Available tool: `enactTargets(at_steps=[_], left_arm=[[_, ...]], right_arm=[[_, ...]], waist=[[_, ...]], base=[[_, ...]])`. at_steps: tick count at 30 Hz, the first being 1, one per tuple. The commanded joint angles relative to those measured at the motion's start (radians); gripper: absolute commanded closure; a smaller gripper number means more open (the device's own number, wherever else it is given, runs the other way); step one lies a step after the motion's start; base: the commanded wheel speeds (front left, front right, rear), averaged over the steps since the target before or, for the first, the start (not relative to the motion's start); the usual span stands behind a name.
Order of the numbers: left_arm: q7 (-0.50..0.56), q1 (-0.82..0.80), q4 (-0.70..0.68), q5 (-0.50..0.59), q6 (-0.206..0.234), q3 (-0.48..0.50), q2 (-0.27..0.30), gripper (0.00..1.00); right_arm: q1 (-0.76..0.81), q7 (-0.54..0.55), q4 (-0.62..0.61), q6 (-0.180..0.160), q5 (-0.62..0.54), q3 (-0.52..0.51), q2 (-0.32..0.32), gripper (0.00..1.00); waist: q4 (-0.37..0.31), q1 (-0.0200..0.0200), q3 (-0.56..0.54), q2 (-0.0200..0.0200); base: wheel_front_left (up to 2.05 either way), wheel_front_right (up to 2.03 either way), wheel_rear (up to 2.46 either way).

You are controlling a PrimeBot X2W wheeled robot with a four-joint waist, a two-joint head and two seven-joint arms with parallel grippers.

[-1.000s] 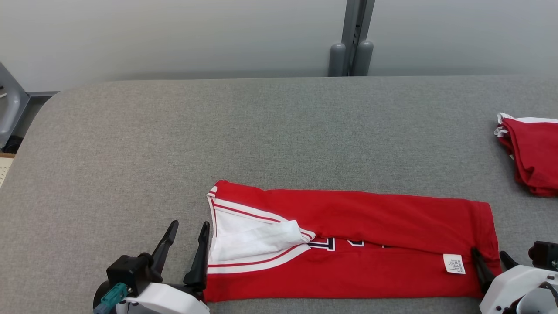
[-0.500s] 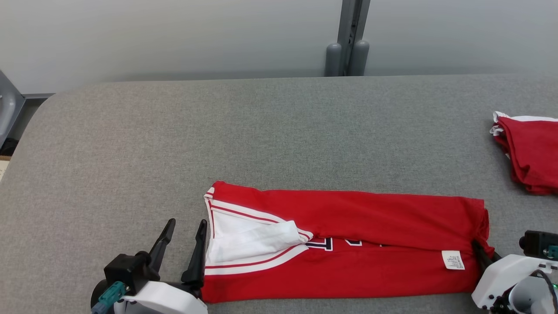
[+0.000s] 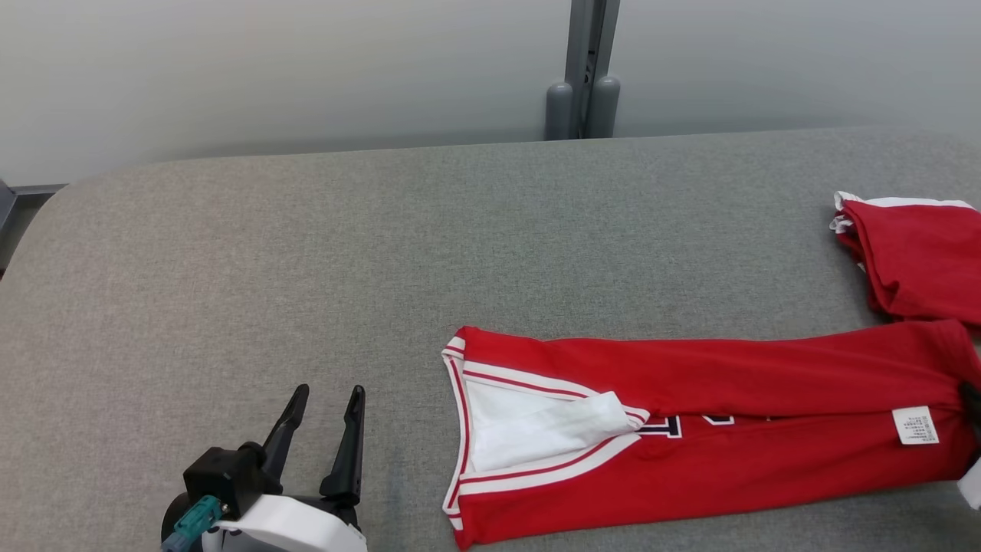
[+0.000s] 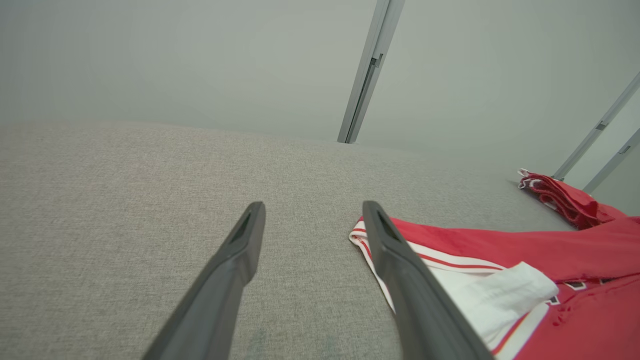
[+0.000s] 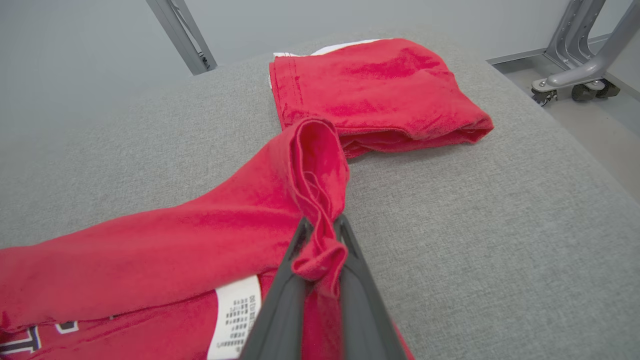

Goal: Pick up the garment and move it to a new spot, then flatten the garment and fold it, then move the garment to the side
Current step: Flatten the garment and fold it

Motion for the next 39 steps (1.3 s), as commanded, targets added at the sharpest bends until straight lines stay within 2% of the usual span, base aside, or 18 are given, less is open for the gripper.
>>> enactTargets(at_steps=[1,5,10,18,25,30,35,39], left_arm=[[-0.004,0.003,0.002,0.005,0.001,0.004,0.003,0.00],[-0.005,0.007,0.006,0.006,-0.001,0.005,0.001,0.00],[-0.005,0.002,0.008,0.009,-0.004,0.001,-0.002,0.00],[-0.006,-0.001,0.017,0.011,-0.009,-0.006,-0.005,0.00],[-0.005,-0.007,0.023,0.009,-0.015,-0.012,-0.008,0.00],[-0.005,-0.009,0.032,0.011,-0.019,-0.021,-0.015,0.00],[-0.005,-0.014,0.041,0.010,-0.027,-0.028,-0.019,0.00],[-0.005,-0.017,0.046,0.012,-0.029,-0.036,-0.024,0.00]], right_arm=[[0.007,0.005,-0.011,0.000,0.009,-0.010,-0.003,1.00],[0.030,0.043,-0.083,0.000,0.039,-0.054,0.019,1.00],[0.061,0.105,-0.210,0.000,0.091,-0.052,0.062,1.00],[0.113,0.201,-0.423,0.000,0.149,-0.001,0.127,1.00],[0.126,0.266,-0.553,0.000,0.173,0.089,0.183,1.00],[0.090,0.283,-0.566,0.000,0.184,0.188,0.246,1.00],[0.043,0.256,-0.516,0.000,0.181,0.286,0.312,1.00],[0.017,0.231,-0.463,0.000,0.173,0.339,0.334,1.00]], waist=[[-0.004,0.0000,-0.001,0.0000],[-0.014,0.0000,-0.006,0.0000],[-0.023,0.0000,-0.012,0.0000],[-0.015,0.0000,-0.025,0.0000],[0.010,0.0000,-0.037,0.0000],[0.028,0.0000,-0.047,0.0000],[0.047,0.0000,-0.058,0.0000],[0.064,0.0000,-0.062,0.0000]], base=[[0.00,0.00,0.00],[0.00,0.00,0.00],[0.00,0.00,0.00],[0.00,0.00,0.00],[0.00,0.00,0.00],[0.00,0.00,0.00],[0.00,0.00,0.00],[0.00,0.00,0.00]])
